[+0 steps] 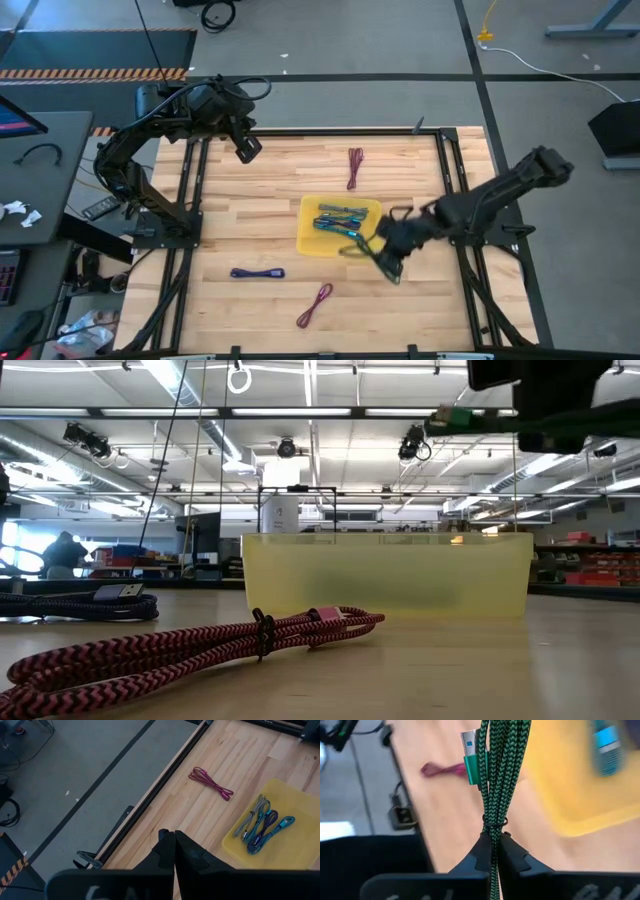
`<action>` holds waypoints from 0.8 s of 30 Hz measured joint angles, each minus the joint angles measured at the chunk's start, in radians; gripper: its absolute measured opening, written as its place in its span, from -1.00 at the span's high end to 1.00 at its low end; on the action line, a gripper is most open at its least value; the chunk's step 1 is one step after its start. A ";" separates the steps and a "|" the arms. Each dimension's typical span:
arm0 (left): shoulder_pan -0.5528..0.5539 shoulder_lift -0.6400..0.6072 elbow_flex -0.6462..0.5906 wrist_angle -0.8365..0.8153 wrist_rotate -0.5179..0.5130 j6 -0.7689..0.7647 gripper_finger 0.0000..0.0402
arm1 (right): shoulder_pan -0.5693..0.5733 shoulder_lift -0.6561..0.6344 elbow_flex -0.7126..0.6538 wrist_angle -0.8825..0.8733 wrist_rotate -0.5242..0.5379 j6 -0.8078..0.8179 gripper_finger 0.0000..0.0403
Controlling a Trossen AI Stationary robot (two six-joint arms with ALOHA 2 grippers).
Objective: Pick and place USB-C Cables
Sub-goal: Put the green charger cable into the yellow bin
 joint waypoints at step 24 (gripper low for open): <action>0.000 0.000 0.000 0.000 0.000 0.078 0.98 | -0.497 0.469 0.825 -0.575 -0.057 -0.956 0.94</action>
